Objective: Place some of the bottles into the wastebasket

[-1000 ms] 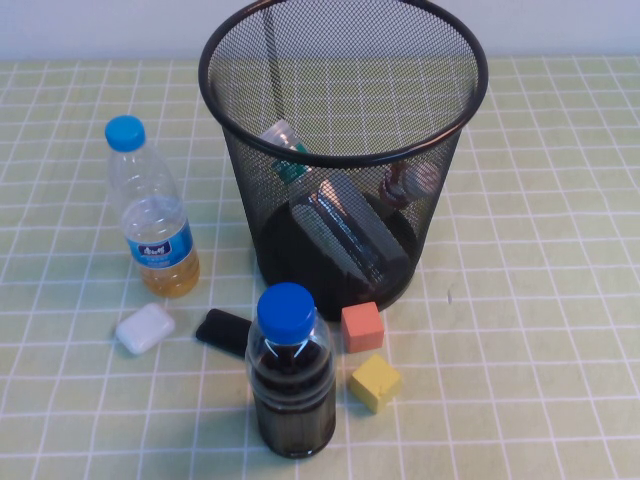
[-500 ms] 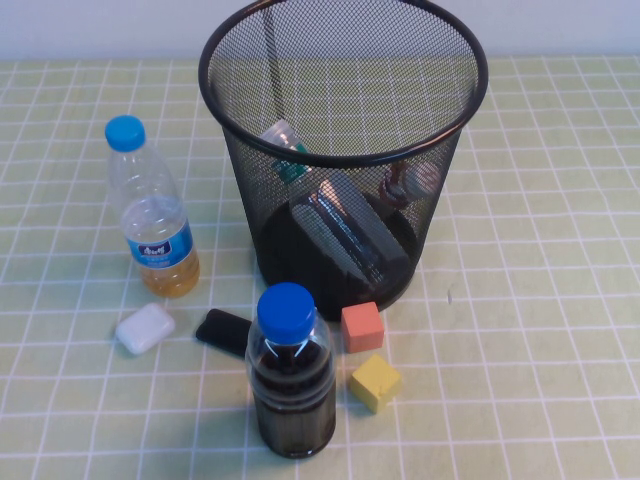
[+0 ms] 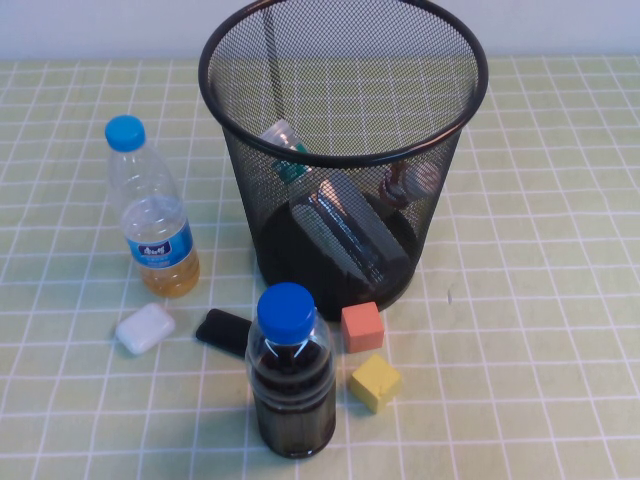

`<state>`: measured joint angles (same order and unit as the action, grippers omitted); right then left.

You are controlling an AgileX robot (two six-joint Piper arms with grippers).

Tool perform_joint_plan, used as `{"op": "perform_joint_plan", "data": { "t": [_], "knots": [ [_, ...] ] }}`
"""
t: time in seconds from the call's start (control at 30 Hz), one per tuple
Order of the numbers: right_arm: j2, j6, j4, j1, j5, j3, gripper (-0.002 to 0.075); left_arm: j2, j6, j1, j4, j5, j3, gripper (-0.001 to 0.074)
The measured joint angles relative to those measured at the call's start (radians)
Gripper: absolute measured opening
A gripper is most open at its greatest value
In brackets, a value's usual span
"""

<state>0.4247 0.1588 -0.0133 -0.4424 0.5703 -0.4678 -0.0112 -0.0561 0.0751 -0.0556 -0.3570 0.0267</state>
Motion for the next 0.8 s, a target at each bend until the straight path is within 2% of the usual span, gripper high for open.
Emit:
{"op": "perform_joint_plan", "data": {
  "t": [0.2,0.43,0.8],
  "knots": [
    [-0.011,0.0,0.019,0.182,-0.016,0.004,-0.0008,0.0,-0.002,0.0,0.0,0.0,0.0,-0.0005],
    [-0.068,0.0,-0.058,0.374,-0.199,0.104,-0.0009,-0.002,-0.002,0.0,0.0,0.0,0.0,-0.0005],
    [-0.409,0.0,-0.042,0.425,-0.262,0.307,-0.0009,-0.002,-0.002,0.0,0.0,0.0,0.0,-0.0004]
  ]
}}
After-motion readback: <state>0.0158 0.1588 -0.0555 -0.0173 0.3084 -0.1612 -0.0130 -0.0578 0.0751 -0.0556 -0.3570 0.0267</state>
